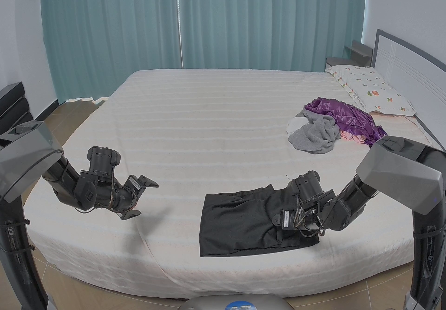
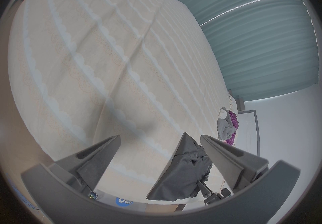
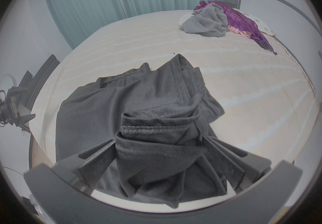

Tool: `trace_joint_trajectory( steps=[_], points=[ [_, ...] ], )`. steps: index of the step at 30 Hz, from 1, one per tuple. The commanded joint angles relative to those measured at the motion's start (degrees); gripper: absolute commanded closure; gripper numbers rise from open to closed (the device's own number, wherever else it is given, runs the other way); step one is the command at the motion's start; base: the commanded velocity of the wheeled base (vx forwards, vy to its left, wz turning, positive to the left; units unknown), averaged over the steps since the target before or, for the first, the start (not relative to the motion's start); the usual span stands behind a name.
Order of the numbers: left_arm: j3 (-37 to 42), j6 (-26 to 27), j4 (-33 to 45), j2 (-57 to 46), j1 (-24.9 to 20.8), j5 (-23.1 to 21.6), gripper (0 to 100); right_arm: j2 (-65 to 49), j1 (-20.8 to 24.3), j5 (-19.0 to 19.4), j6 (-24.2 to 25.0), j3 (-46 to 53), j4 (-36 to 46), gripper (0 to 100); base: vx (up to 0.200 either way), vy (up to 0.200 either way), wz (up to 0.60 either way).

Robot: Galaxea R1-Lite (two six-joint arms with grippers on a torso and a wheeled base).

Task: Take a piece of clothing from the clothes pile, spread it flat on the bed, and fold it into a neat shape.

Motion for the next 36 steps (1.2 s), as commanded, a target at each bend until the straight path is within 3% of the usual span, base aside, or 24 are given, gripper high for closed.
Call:
trace_joint_trajectory(
  steps=[1,10,13,18,21,23,27,36],
  points=[
    [0.03,-0.02,-0.01,0.10,-0.01,0.01,0,-5.31,-1.13,-0.25,-0.98,3.01,2.62,0,0.000,0.000,0.00],
    [-0.05,0.07,-0.01,0.19,-0.09,0.09,0,-13.40,-5.43,1.86,-0.89,14.97,1.57,0,0.000,0.000,0.00],
    [-0.05,0.07,-0.01,0.19,-0.01,0.09,0,-14.45,-6.84,4.49,-1.33,19.36,-2.04,0,0.000,0.000,0.00],
    [-0.05,0.07,-0.10,0.28,-0.09,0.09,0,-15.16,-9.30,5.11,-3.00,24.63,-6.96,0,0.000,0.000,0.00],
    [-0.14,0.15,-0.01,0.28,-0.09,0.09,0,-15.16,-9.65,8.62,-1.77,24.90,-11.18,0,0.000,0.000,0.00],
    [-0.14,0.15,-0.01,0.36,-0.09,0.09,0,-14.98,-9.39,12.93,1.04,24.90,-13.99,0,0.000,0.000,0.00],
    [-0.14,0.15,-0.01,0.36,-0.09,0.09,0,-12.87,-8.77,17.24,6.31,23.93,-17.59,0,0.000,0.000,0.00],
    [-0.23,0.15,-0.01,0.45,-0.09,0.09,0,-5.49,-7.28,19.08,6.49,21.65,-23.39,0,0.000,0.000,0.00]
  ],
)
